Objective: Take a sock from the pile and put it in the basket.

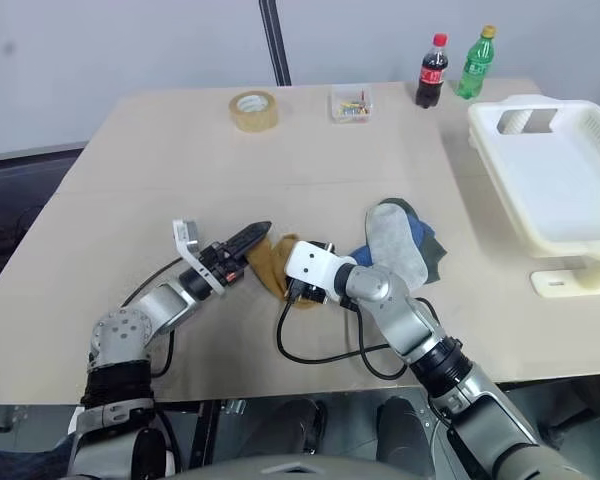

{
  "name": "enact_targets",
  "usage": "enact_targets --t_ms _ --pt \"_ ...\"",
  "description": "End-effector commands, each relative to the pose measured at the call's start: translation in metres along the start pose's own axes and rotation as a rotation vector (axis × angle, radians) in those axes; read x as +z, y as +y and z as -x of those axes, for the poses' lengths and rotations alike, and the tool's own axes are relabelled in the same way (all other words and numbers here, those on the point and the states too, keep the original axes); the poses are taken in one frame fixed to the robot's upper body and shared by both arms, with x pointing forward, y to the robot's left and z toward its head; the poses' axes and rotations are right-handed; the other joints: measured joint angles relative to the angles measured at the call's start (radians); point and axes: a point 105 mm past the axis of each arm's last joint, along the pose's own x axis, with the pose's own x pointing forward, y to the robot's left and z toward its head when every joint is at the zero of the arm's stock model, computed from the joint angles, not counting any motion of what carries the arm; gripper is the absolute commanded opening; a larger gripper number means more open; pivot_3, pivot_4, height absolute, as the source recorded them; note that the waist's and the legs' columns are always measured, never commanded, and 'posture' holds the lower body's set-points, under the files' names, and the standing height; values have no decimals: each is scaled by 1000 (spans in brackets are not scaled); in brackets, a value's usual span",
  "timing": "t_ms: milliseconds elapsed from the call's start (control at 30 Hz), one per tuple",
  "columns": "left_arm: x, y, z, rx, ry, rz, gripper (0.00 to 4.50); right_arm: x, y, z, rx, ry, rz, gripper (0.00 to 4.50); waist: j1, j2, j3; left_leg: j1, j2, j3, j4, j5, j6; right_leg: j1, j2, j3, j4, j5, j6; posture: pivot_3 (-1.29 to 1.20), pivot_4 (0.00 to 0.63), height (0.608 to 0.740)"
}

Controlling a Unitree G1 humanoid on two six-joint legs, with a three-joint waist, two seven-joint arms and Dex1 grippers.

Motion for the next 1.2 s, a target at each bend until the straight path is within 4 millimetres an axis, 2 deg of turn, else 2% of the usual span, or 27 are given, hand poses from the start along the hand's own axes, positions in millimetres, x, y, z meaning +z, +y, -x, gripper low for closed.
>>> enact_targets --t_ms 33,333,400,700,800,833,1033,1200 --pt "2 -17 -7 -79 2 -24 4449 2 -1 -2 1 -3 26 3474 0 0 0 0 0 0 0 0 0 0 0 0 0 0 0 0 150 740" --pt "-20 -55 -11 -255 103 11 4449 -2 -2 -1 -2 8 29 3474 0 -2 1 0 0 0 0 0 0 0 0 0 0 0 0 0 150 740" --pt "-28 -59 -10 -272 142 21 4449 -3 -3 -1 -4 10 31 3474 -1 -2 1 0 0 0 0 0 0 0 0 0 0 0 0 0 150 740" --pt "-50 -36 -1 -150 281 -20 4449 2 -13 7 -24 -2 21 3474 3 -2 2 0 0 0 0 0 0 0 0 0 0 0 0 0 150 740" --pt "-53 -32 0 -139 296 -16 4500 6 -12 13 -17 -19 -10 4269 4 -3 3 -1 0 0 0 0 0 0 0 0 -1 0 0 0 150 740" --pt "-54 -31 -1 -136 302 -18 4500 7 -11 16 -12 -19 -11 4395 4 -3 3 -1 0 0 0 0 0 0 0 0 -1 0 0 0 150 740" --pt "-56 -31 -3 -147 295 -15 4500 1 -19 43 -20 15 -5 4395 5 -3 4 -1 0 -1 -1 0 0 0 0 -1 -3 0 0 0 150 740" --pt "-53 -32 -3 -159 279 -13 4500 -12 -36 72 -72 46 -139 4395 6 -4 5 -2 0 -1 -1 0 0 0 -1 -1 -3 0 0 0 150 740"
